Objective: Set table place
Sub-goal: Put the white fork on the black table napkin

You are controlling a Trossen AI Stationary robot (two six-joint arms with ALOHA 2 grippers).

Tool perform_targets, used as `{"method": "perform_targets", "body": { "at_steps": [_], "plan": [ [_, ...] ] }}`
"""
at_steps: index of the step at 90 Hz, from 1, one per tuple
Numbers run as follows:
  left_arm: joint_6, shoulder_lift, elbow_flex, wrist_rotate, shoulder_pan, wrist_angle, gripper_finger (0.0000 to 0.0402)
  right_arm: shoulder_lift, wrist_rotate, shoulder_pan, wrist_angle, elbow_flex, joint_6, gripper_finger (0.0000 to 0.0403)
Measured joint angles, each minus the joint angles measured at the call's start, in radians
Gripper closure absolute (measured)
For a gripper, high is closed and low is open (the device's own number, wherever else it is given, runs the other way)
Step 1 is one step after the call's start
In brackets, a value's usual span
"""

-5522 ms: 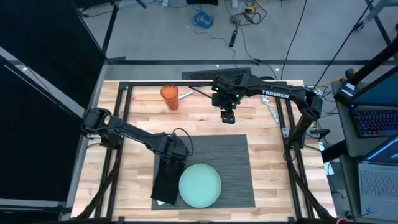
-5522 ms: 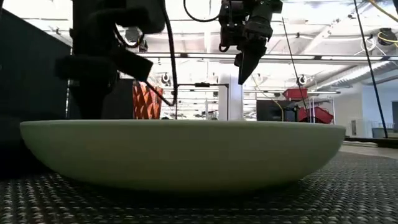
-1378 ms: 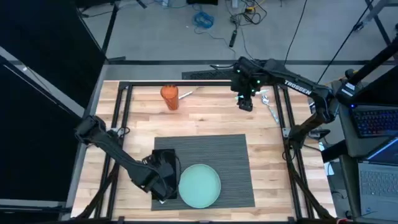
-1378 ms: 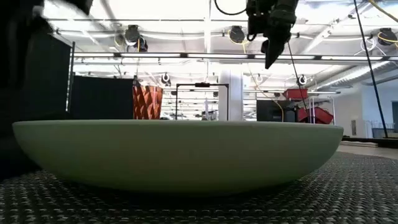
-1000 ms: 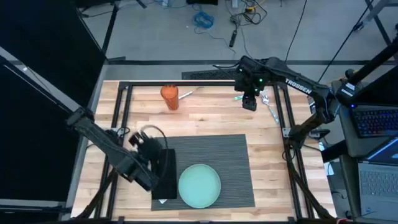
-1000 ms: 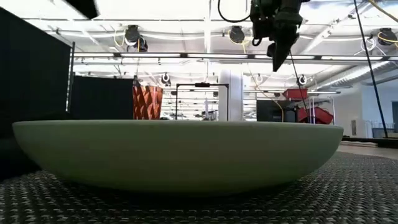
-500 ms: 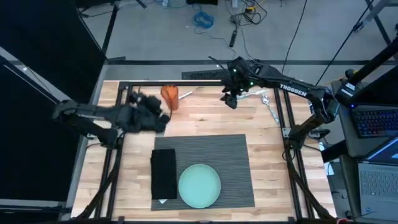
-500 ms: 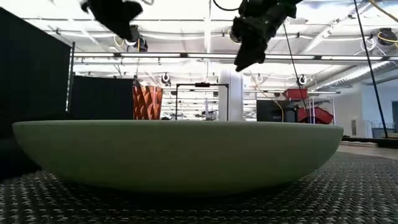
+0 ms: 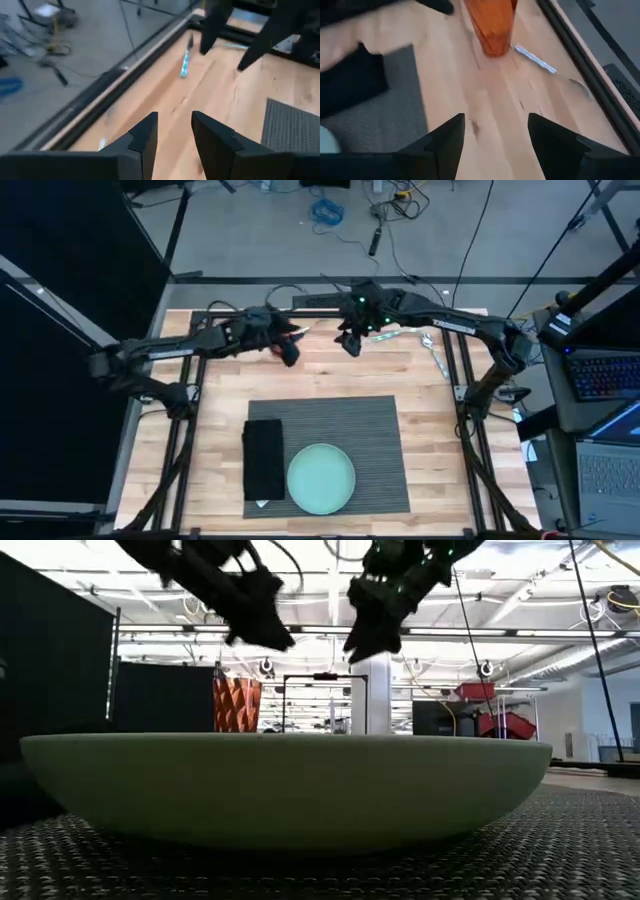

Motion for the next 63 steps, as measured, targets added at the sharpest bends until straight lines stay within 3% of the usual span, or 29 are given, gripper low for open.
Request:
{"method": "perform_targets", "body": {
  "at_steps": [16, 33, 63],
  "plan": [
    [0.012, 0.174, 0.113, -0.015, 0.026, 0.002, 0.0293, 0.020, -0.001, -0.085, -0.031, 0.000, -0.093, 0.0200],
    [0.085, 0.234, 0.271, -0.077, 0.078, -0.024, 0.0293, 0.020, -0.013, -0.193, -0.030, 0.000, -0.143, 0.0200],
    [0.107, 0.357, 0.494, -0.016, 0.315, -0.298, 0.0293, 0.020, -0.118, -0.260, -0.028, 0.000, -0.202, 0.0200]
  ]
}}
